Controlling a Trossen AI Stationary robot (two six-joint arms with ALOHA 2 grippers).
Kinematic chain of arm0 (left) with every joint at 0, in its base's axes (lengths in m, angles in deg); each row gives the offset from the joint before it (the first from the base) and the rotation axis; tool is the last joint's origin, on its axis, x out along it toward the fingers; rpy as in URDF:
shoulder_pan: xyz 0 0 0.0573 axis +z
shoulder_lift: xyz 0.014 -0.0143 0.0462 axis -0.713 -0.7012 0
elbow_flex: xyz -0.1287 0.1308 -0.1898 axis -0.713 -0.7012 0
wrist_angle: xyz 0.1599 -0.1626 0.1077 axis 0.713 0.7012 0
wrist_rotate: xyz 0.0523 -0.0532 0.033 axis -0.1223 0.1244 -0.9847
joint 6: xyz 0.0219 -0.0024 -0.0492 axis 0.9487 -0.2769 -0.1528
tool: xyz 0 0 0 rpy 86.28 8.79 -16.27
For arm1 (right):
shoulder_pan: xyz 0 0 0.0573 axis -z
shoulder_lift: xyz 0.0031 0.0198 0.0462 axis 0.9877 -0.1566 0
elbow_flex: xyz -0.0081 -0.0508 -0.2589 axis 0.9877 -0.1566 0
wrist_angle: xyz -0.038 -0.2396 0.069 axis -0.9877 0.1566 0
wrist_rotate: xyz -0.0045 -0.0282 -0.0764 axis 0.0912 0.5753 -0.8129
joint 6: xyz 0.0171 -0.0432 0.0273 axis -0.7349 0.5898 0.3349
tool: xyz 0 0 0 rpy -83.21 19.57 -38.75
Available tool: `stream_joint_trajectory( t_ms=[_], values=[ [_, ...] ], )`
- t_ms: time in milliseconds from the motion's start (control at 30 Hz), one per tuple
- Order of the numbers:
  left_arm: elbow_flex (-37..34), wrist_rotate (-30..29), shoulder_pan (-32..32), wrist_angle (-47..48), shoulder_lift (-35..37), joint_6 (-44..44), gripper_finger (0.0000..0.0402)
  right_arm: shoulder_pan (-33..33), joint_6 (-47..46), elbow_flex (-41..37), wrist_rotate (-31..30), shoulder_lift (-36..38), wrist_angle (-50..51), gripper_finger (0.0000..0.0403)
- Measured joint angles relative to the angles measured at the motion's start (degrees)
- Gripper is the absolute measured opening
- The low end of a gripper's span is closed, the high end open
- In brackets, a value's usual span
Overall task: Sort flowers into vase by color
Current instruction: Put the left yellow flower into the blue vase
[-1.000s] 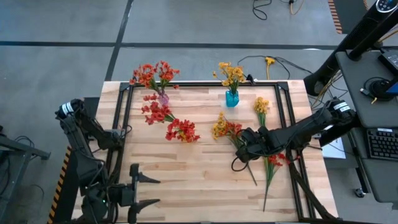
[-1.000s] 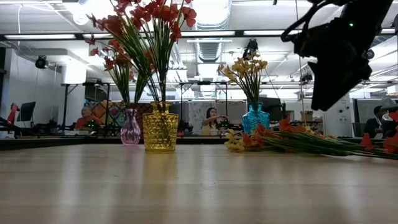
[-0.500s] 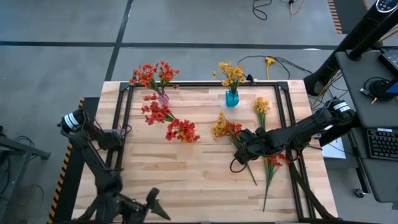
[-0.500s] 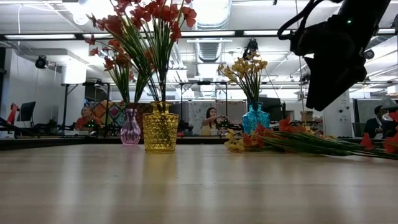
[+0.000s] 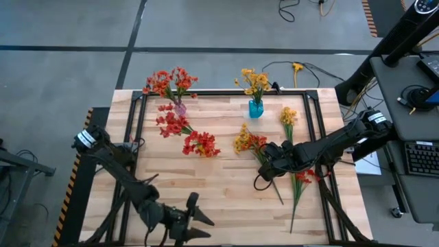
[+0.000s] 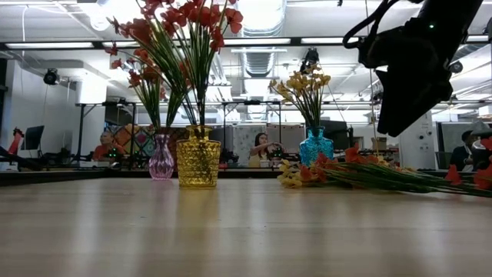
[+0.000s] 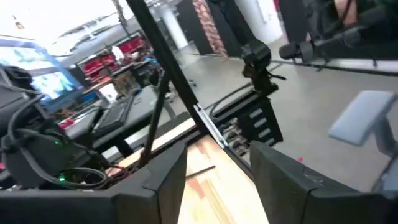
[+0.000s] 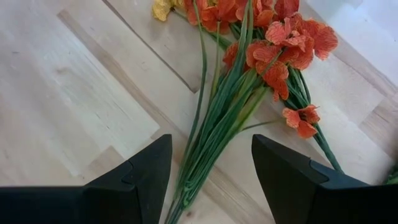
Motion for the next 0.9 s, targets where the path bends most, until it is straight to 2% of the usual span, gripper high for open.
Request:
stream_joint_trajectory(
  t_ms=[133,200,267,367,567,733,900],
  values=[
    [0.0,4.7,0.1,8.0,2.1,-1.3,0.0137,0.0,0.1,0.0,0.0,0.0,0.0,0.0215],
    [0.0,10.2,-0.1,14.5,4.3,-5.3,0.0127,0.0,0.1,0.0,0.0,0.0,0.0,0.0215],
    [0.0,12.4,-0.2,19.3,6.3,-11.2,0.0117,0.0,0.1,0.0,0.0,0.0,0.0,0.0215],
    [0.0,11.9,-0.2,24.7,9.3,-16.3,0.0105,0.0,0.1,0.0,0.0,0.0,0.0,0.0215],
    [-0.1,11.8,-0.5,31.2,14.5,-13.2,0.0088,0.0,-2.6,0.0,0.0,0.0,0.0,0.0215],
    [-2.9,11.1,-2.1,31.7,17.4,-11.8,0.0078,0.0,-2.5,0.0,0.0,0.0,-0.1,0.0215],
    [-6.0,6.3,-6.5,29.6,20.3,-10.5,0.0077,0.3,-2.2,0.0,-1.5,0.0,-0.3,0.0225]
  ],
)
